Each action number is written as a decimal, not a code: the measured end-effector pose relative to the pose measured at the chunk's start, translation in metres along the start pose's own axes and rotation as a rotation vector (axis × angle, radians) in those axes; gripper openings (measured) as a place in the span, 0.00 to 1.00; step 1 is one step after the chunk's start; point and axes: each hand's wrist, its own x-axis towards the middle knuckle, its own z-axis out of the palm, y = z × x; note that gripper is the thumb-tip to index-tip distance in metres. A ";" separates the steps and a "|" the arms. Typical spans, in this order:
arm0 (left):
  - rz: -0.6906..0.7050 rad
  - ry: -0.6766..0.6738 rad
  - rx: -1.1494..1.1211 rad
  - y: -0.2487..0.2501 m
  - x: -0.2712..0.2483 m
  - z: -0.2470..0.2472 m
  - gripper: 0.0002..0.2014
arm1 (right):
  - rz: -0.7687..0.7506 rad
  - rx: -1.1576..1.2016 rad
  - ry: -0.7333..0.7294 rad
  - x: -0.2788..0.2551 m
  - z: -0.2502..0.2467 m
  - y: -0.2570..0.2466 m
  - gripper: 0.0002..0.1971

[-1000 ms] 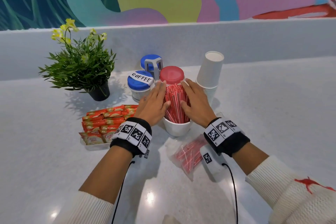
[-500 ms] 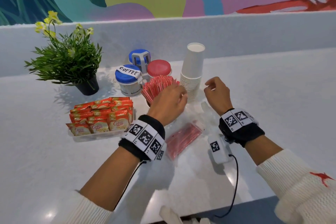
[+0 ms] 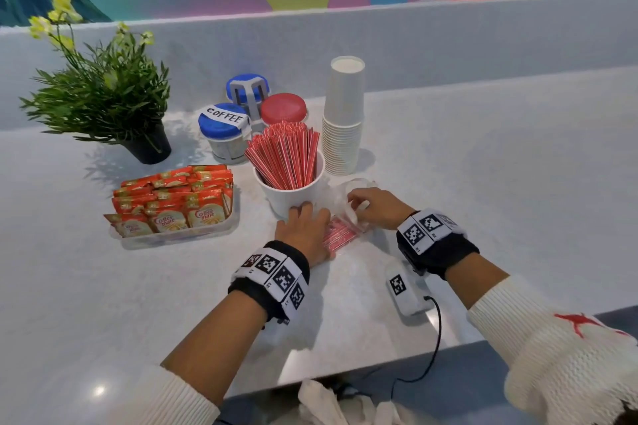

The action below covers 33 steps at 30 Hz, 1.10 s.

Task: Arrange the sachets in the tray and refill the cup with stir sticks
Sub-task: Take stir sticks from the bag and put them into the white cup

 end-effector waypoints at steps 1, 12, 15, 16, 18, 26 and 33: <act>-0.011 0.007 -0.018 0.000 0.001 0.002 0.33 | -0.025 -0.018 -0.017 0.000 0.001 0.000 0.15; -0.030 0.045 -0.221 0.001 0.004 0.005 0.23 | -0.055 -0.007 -0.023 -0.006 0.006 0.012 0.13; -0.003 0.031 -0.095 0.001 0.006 0.001 0.16 | -0.090 0.011 -0.045 -0.010 0.004 0.009 0.11; 0.001 0.026 -0.059 0.001 0.006 -0.001 0.16 | -0.095 0.012 -0.047 -0.011 0.003 0.008 0.10; 0.013 0.026 0.009 0.001 0.007 -0.003 0.16 | -0.104 0.024 -0.054 -0.012 0.002 0.007 0.15; 0.061 0.052 -0.068 0.000 -0.001 -0.007 0.12 | -0.026 0.012 -0.078 -0.018 0.001 0.002 0.15; 0.108 0.041 -0.312 -0.007 -0.004 0.002 0.12 | -0.053 0.264 -0.146 -0.020 -0.003 0.007 0.14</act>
